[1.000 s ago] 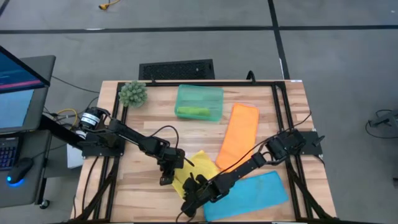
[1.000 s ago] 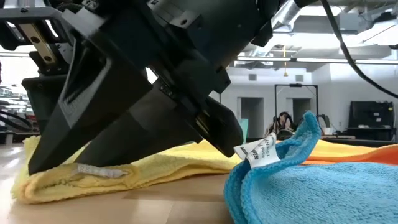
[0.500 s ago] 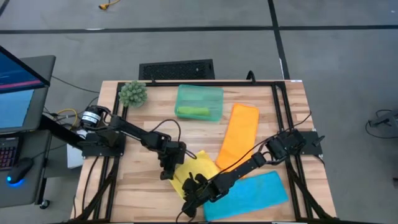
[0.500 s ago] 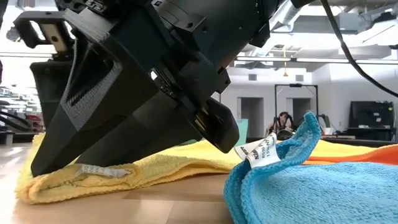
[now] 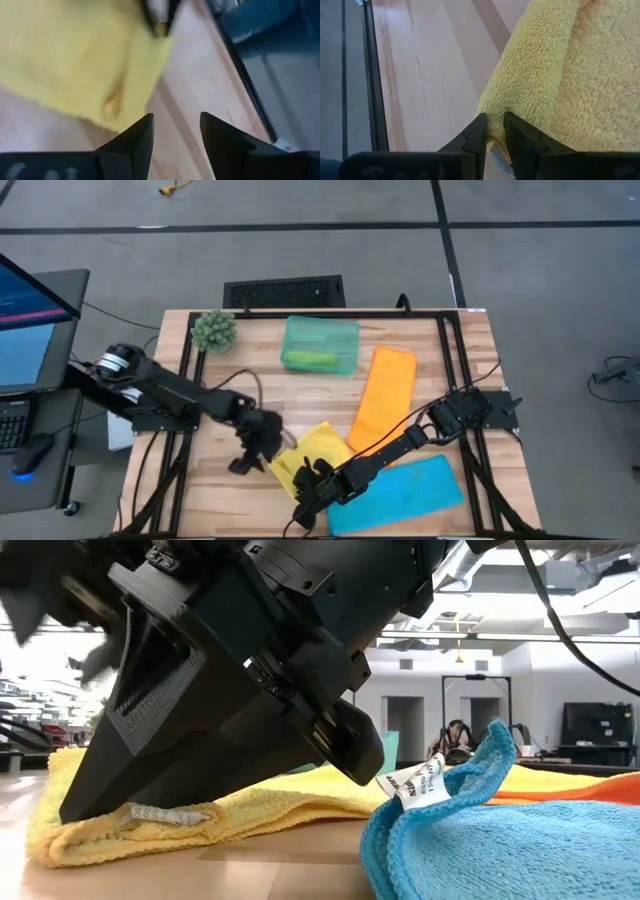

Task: Roll microfiber towels into tight, uniform cylinder then place into a basket
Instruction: Roll the yellow towel

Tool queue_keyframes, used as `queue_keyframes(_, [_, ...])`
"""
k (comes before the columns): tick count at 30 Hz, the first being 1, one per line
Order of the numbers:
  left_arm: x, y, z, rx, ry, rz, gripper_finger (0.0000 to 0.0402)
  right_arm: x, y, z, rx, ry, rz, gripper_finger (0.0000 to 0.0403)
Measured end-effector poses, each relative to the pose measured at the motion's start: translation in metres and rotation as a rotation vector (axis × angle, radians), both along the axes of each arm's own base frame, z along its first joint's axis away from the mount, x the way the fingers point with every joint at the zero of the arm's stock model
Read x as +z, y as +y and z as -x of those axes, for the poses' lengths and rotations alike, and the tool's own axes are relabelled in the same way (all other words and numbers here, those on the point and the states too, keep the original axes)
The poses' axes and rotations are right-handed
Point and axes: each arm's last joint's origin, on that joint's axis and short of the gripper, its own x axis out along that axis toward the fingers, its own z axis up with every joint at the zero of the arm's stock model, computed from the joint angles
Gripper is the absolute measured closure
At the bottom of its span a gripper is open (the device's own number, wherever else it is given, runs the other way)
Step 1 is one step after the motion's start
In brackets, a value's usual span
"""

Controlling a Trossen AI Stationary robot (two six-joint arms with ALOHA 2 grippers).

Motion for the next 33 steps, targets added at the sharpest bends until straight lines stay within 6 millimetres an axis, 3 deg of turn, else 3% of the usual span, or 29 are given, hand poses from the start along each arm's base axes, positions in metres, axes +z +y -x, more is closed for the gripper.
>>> queue_keyframes(4, [0.002,-0.022,0.009,-0.065,-0.119,-0.173,0.0248,0.000,0.000,0.000,0.006,-0.001,0.004,0.0310])
queue_keyframes(8, [-0.010,-0.035,0.003,-0.085,-0.185,-0.270,0.0248,0.000,0.000,0.000,0.006,-0.003,0.003,0.0310])
queue_keyframes(12, [-0.024,-0.039,-0.009,-0.084,-0.190,-0.230,0.0249,0.000,0.000,0.000,0.007,-0.003,0.001,0.0310])
queue_keyframes(19, [-0.050,-0.041,-0.013,-0.104,-0.098,-0.248,0.0249,0.000,0.000,0.000,0.008,-0.003,0.000,0.0310])
queue_keyframes(23, [-0.058,-0.036,-0.017,-0.072,-0.074,-0.269,0.0249,0.000,0.001,0.000,0.010,-0.005,0.000,0.0310])
queue_keyframes(33, [-0.068,-0.038,-0.021,0.120,0.145,-0.078,0.0249,0.014,0.006,-0.003,0.111,-0.001,0.051,0.0310])
